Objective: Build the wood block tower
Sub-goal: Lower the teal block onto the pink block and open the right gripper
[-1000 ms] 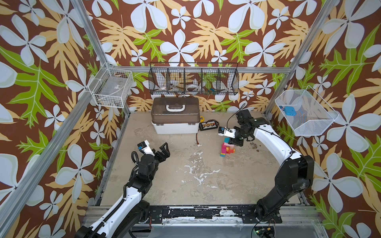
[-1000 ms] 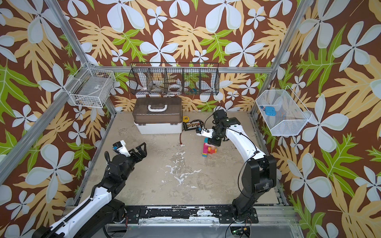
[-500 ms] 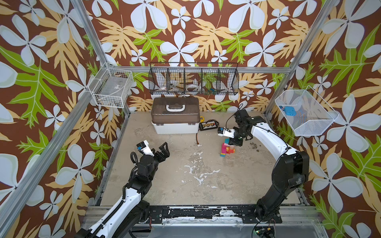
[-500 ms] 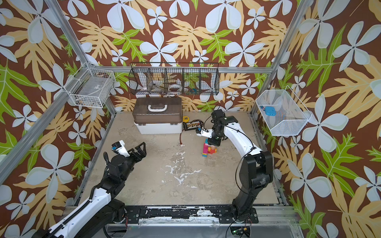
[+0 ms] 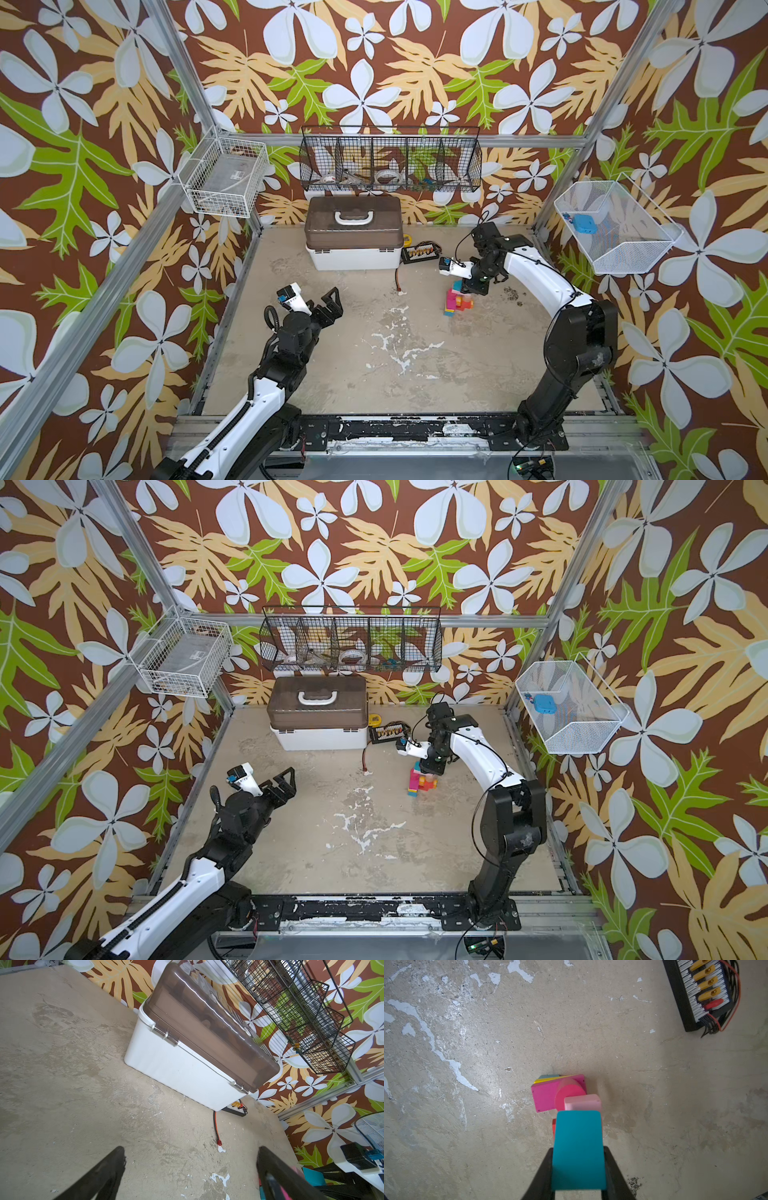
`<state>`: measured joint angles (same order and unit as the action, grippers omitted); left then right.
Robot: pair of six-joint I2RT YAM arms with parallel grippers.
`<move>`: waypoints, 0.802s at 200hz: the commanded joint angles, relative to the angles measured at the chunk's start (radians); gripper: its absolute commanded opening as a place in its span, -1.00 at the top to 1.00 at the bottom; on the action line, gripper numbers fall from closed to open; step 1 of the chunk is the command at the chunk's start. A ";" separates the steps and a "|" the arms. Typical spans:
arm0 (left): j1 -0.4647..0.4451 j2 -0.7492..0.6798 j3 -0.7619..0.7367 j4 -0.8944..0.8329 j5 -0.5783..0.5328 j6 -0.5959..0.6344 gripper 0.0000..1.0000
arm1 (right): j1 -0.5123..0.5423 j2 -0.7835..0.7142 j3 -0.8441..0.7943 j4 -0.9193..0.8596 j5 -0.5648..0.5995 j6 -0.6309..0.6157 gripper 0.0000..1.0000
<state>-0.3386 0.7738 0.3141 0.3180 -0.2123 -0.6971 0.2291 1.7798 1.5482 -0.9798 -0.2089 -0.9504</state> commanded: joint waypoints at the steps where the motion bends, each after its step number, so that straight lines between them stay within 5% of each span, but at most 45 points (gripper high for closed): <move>1: 0.002 -0.002 0.006 0.022 -0.004 0.004 -0.99 | -0.002 0.007 -0.002 0.007 0.014 -0.005 0.98; 160: 0.003 0.007 0.007 0.027 0.000 0.002 -1.00 | -0.006 0.020 0.001 0.024 0.001 -0.005 0.84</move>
<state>-0.3386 0.7795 0.3141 0.3183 -0.2104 -0.6971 0.2218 1.8011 1.5402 -0.9524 -0.1867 -0.9508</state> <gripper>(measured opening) 0.997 0.288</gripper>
